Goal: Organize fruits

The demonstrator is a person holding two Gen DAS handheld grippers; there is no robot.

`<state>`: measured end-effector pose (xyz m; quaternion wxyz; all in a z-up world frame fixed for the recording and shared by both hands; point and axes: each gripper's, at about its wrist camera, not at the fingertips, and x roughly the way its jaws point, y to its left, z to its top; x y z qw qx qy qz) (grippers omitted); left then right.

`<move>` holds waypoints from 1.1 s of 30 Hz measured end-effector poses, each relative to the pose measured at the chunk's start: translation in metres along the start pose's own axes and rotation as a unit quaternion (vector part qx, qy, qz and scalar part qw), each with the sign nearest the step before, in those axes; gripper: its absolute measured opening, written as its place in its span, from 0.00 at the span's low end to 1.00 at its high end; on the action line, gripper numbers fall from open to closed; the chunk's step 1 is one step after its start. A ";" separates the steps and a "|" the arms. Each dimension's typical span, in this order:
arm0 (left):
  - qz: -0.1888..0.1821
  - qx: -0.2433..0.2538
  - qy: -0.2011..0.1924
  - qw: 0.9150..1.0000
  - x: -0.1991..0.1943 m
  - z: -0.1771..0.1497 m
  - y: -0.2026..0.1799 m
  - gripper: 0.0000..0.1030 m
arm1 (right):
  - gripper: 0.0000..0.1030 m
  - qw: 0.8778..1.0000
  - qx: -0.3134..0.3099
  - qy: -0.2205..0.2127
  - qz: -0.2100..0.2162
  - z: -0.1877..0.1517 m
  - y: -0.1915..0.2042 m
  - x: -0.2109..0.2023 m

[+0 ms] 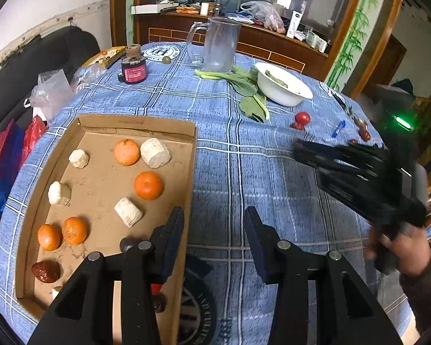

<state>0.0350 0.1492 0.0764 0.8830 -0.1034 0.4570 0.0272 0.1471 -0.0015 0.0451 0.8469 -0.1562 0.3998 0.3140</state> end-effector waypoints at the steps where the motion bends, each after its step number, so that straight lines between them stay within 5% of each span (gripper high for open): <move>1: 0.000 -0.004 0.000 1.000 0.001 0.001 0.002 0.41 | 0.20 1.000 -0.003 -0.002 -0.002 -0.002 -0.003 -0.010; 6: 0.016 -0.033 -0.011 0.999 -0.010 0.003 0.024 0.41 | 0.20 1.000 -0.004 -0.011 0.014 -0.003 -0.004 -0.033; 13: 0.106 -0.072 -0.030 0.991 -0.056 -0.037 0.093 0.49 | 0.20 0.995 -0.028 -0.013 0.093 0.009 0.060 -0.031; 17: 0.078 -0.078 0.009 0.994 -0.058 -0.058 0.111 0.49 | 0.21 0.990 -0.030 -0.010 0.135 0.012 0.094 -0.024; 22: 0.047 -0.019 0.069 0.996 -0.032 -0.070 0.088 0.49 | 0.21 0.990 -0.049 0.004 0.132 0.002 0.118 -0.018; 33: 0.050 0.049 0.125 0.990 0.011 -0.071 0.059 0.49 | 0.21 0.994 -0.013 0.009 0.105 -0.019 0.087 -0.032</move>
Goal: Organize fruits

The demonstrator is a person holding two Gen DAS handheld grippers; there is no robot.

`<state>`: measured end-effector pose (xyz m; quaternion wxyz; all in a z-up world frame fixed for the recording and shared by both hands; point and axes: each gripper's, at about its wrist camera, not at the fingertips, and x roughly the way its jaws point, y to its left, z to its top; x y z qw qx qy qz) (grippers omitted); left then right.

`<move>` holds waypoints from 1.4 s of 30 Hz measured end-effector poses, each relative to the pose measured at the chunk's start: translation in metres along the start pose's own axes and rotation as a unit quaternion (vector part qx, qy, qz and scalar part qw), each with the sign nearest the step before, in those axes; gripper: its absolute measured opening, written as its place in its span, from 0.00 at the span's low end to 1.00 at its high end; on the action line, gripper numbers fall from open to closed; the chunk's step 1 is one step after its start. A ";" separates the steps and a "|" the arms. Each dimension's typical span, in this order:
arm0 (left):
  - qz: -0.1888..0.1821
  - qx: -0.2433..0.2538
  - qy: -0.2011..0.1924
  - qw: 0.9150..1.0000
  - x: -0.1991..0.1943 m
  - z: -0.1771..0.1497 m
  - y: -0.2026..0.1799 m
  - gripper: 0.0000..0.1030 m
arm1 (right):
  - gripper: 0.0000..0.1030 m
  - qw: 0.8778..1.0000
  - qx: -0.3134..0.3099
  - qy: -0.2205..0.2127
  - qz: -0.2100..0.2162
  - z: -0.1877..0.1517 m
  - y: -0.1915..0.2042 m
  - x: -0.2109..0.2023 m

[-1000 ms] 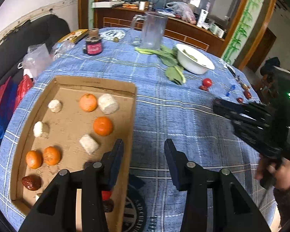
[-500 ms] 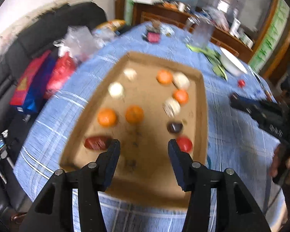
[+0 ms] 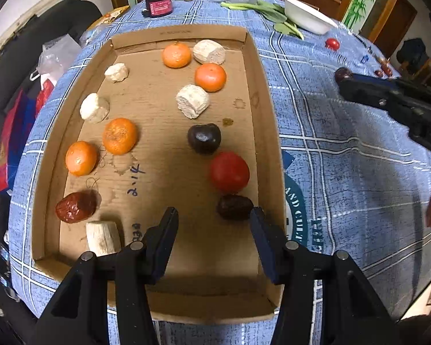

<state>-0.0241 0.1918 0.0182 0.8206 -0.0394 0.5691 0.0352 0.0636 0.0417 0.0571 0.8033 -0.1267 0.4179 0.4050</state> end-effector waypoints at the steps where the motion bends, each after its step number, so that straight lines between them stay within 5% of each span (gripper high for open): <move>1: 0.003 0.005 0.001 1.000 0.002 0.000 -0.001 0.50 | 0.21 1.000 0.003 0.000 0.000 -0.001 -0.002 -0.001; 7: 0.005 -0.016 -0.002 1.000 -0.001 0.002 0.004 0.49 | 0.20 1.000 0.008 -0.004 -0.007 -0.006 -0.007 -0.010; 10: 0.040 -0.019 -0.020 0.999 -0.014 0.000 0.007 0.50 | 0.21 1.000 0.015 0.003 -0.012 -0.009 -0.010 -0.006; 22: 0.047 -0.137 -0.051 0.988 -0.047 -0.021 0.057 0.50 | 0.21 0.999 -0.024 -0.001 0.028 0.024 0.030 0.021; 37: 0.002 -0.051 -0.073 0.996 -0.045 0.005 -0.018 0.53 | 0.20 0.995 0.040 0.072 -0.048 -0.047 -0.035 0.036; 39: -0.005 -0.036 -0.076 0.996 -0.045 0.011 -0.033 0.53 | 0.26 0.995 0.059 0.059 -0.054 -0.055 -0.045 0.018; 42: -0.017 -0.002 -0.077 0.997 -0.040 0.031 -0.065 0.54 | 0.63 0.994 0.079 0.042 -0.060 -0.069 -0.057 -0.010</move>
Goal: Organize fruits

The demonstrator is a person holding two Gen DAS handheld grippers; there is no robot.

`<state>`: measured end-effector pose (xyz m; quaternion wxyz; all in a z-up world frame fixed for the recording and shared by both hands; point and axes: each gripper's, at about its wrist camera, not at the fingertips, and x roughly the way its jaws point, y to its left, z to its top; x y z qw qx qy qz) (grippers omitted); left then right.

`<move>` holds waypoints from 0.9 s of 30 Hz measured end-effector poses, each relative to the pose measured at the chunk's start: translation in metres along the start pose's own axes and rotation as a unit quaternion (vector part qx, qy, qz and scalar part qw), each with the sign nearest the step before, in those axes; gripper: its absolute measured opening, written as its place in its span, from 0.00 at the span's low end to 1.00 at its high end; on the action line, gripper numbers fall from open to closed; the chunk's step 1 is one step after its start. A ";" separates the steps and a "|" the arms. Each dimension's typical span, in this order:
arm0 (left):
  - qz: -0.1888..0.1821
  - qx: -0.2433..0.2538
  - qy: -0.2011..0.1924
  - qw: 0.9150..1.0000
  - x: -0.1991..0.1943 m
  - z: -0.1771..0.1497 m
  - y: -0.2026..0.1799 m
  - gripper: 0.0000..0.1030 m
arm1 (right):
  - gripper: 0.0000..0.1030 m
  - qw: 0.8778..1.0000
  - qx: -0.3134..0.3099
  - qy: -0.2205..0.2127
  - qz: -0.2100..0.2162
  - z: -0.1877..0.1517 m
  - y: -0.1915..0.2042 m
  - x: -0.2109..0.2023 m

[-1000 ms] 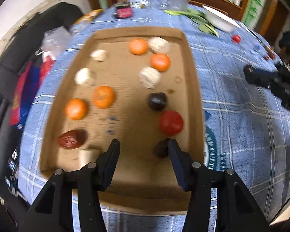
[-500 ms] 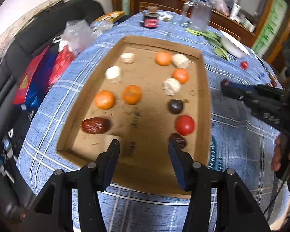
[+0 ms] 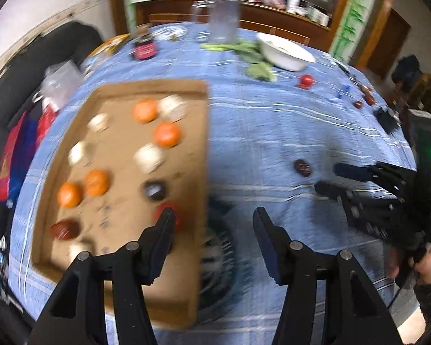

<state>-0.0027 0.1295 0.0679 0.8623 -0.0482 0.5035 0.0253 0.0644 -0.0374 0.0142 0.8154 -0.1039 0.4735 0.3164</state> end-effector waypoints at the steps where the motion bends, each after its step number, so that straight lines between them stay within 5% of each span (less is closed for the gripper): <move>1: -0.006 0.010 -0.001 1.000 0.004 0.008 -0.012 0.54 | 0.74 1.000 0.004 -0.012 -0.011 -0.006 -0.008 -0.012; 9: -0.049 0.053 -0.030 0.997 0.061 0.111 -0.103 0.55 | 0.76 0.994 0.082 -0.037 -0.066 -0.021 -0.091 -0.058; 15: -0.047 0.042 -0.039 0.997 0.125 0.181 -0.146 0.55 | 0.76 0.990 0.109 -0.047 -0.080 -0.037 -0.137 -0.072; 27: -0.008 0.025 -0.035 0.999 0.162 0.198 -0.152 0.55 | 0.76 0.982 0.155 -0.069 -0.081 -0.020 -0.202 -0.059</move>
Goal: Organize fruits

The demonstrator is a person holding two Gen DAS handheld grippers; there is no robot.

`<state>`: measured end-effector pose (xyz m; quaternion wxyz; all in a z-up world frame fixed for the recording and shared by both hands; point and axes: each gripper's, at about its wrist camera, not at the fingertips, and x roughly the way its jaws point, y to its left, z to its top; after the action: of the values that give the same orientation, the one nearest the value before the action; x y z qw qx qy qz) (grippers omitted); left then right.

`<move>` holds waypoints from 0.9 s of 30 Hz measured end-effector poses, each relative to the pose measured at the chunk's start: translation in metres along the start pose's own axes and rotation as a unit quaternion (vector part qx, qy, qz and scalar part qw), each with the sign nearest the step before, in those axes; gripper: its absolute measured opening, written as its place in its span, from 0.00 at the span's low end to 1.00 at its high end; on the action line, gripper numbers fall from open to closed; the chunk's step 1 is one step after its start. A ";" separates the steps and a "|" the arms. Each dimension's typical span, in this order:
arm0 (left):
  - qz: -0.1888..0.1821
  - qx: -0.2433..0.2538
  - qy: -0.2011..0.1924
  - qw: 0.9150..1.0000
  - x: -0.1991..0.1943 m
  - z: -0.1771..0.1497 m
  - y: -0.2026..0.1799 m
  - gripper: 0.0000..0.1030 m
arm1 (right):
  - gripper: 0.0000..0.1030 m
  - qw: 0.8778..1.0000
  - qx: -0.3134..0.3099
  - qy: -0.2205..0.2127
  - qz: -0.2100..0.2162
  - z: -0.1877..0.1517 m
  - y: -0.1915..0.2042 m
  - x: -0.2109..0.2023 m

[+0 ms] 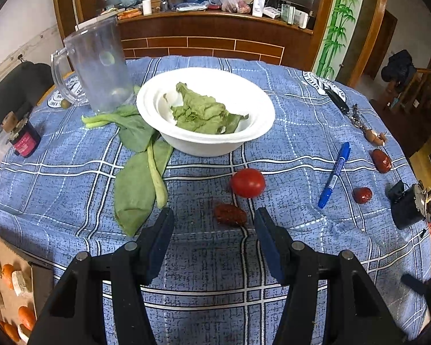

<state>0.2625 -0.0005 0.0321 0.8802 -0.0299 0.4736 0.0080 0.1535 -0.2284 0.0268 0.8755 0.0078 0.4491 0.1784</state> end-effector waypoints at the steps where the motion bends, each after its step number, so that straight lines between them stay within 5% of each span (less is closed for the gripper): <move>1: 0.001 -0.001 0.000 1.000 0.000 -0.001 0.001 0.55 | 0.76 1.000 -0.001 -0.010 -0.003 0.009 -0.001 0.001; 7: 0.005 0.009 0.005 1.000 -0.009 -0.006 0.016 0.55 | 0.76 0.999 0.038 -0.038 -0.006 0.053 -0.022 0.022; 15: 0.002 0.003 0.017 1.000 -0.015 -0.011 0.038 0.55 | 0.76 0.997 0.021 -0.018 -0.075 0.088 -0.028 0.072; 21: 0.001 0.002 0.015 1.000 -0.048 -0.030 0.057 0.55 | 0.74 0.994 -0.010 -0.061 -0.088 0.092 -0.012 0.050; 24: 0.058 0.020 -0.022 0.998 -0.082 -0.053 0.060 0.56 | 0.75 0.995 -0.035 -0.071 -0.062 0.085 0.010 0.030; 27: 0.066 -0.013 -0.034 0.997 -0.108 -0.079 0.069 0.63 | 0.75 0.997 -0.050 -0.044 -0.027 0.068 0.043 0.025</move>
<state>0.1337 0.0654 0.0755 0.8930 -0.0097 0.4439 0.0732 0.2074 -0.1699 0.0554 0.8981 -0.0403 0.4011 0.1760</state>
